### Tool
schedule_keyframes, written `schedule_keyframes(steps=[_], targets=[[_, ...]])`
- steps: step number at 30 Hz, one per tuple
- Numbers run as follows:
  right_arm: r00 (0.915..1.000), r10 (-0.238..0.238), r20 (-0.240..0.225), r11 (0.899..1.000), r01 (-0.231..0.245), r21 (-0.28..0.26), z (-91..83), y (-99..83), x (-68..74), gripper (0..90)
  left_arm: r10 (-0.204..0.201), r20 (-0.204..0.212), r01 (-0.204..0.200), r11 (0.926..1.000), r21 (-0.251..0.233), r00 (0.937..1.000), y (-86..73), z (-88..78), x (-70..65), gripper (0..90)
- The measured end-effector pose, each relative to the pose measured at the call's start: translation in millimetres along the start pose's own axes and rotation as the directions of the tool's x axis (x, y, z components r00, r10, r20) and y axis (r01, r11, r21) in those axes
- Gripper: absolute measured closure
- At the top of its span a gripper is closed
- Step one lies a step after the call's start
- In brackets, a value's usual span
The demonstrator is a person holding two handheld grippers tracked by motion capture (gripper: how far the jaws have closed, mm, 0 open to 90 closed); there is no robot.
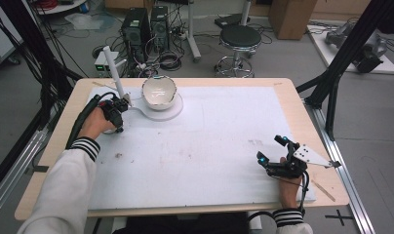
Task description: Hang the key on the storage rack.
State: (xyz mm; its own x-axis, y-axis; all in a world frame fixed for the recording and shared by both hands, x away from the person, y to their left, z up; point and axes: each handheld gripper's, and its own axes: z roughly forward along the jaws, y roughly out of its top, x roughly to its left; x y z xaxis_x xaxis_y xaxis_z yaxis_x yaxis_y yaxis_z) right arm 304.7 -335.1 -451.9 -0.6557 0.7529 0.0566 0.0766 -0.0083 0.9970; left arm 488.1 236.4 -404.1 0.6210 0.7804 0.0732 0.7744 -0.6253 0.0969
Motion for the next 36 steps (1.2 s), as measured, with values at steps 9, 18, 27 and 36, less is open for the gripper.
schedule_keyframes(steps=[9,18,27,36], targets=[[1.0000,-0.003,0.001,1.000,0.003,-0.006,0.3,-0.1,-0.5,1.2,0.043,0.003,-0.043,0.9991,0.004,0.9991,-0.3,-0.8,-0.5,85.2],[1.0000,0.002,0.001,1.000,-0.002,-0.004,0.0,-0.1,-0.5,1.2,0.112,0.008,-0.111,0.9925,-0.051,0.9937,-8.1,-11.0,-1.9,85.3],[1.0000,0.004,0.002,1.000,-0.003,-0.003,-0.1,-0.1,-0.8,1.1,0.150,0.002,-0.146,0.9659,-0.214,0.9887,-24.1,-45.0,-3.1,86.9],[1.0000,0.003,0.002,1.000,-0.003,-0.004,0.0,0.0,-0.5,1.2,0.163,-0.022,-0.159,0.9084,-0.387,0.9863,-42.6,-77.5,-1.2,87.4]])
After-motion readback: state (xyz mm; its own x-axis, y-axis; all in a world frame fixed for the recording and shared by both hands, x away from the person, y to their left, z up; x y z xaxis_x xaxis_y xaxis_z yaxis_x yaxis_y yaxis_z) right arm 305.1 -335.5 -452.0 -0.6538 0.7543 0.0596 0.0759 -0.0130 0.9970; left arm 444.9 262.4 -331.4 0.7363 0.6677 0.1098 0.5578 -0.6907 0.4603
